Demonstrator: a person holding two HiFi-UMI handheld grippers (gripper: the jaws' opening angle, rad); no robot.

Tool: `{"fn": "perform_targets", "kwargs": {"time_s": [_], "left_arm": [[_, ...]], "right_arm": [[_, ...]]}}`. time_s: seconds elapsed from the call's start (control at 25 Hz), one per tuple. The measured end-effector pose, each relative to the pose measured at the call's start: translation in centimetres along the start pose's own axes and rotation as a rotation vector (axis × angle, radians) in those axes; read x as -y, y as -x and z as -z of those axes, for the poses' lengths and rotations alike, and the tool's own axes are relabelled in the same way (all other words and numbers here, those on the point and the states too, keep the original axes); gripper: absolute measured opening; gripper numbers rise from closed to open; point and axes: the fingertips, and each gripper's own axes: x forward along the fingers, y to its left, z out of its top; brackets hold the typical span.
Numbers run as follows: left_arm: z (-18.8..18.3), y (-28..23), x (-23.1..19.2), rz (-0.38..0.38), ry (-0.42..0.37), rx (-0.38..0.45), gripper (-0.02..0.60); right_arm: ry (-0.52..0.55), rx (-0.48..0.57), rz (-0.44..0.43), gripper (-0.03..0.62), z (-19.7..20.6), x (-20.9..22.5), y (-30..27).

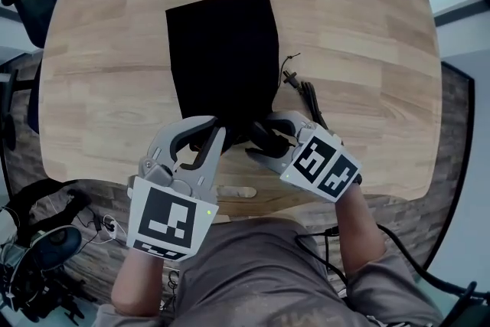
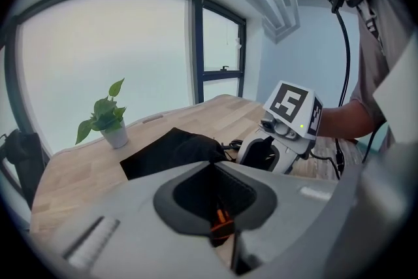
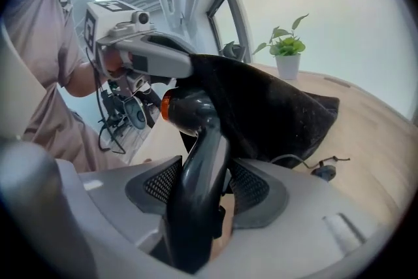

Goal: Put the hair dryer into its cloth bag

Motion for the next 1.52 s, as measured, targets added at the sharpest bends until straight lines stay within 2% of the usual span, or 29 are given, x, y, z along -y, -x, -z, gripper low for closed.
{"fn": "perform_targets", "kwargs": {"time_s": [0.2,0.52,0.64,0.88,1.0,1.08,1.28,1.52], "left_arm": [[-0.4,-0.3,0.7,0.008,0.012,0.007,0.017],[-0.2,-1.4,1.7,0.032,0.041,0.015,0.017],[-0.1,-2.0,1.9,0.035,0.053,0.025,0.017],[0.9,-2.7,2.1,0.06,0.06,0.043,0.027],[1.3,-2.7,2.4,0.069,0.059,0.045,0.087],[1.6,-2.2,2.4,0.052,0.067,0.049,0.124],[3.4,0.1,1.1,-0.045,0.052,0.042,0.158],[7.9,-0.4,-0.3,-0.081,0.145,-0.011,0.199]], "right_arm": [[-0.091,0.011,0.099,0.253,-0.8,1.4,-0.4],[-0.152,0.002,0.26,0.253,-0.3,3.7,-2.2],[-0.159,0.009,0.294,0.252,0.1,4.3,-2.6],[-0.142,0.005,0.313,0.258,0.3,4.7,-3.6],[-0.156,0.001,0.313,0.256,0.4,4.8,-3.6],[-0.177,-0.002,0.302,0.255,0.4,4.7,-3.5],[-0.24,0.018,0.251,0.252,0.0,4.6,-3.1],[-0.25,0.037,0.223,0.25,-0.4,4.9,-2.7]]}}
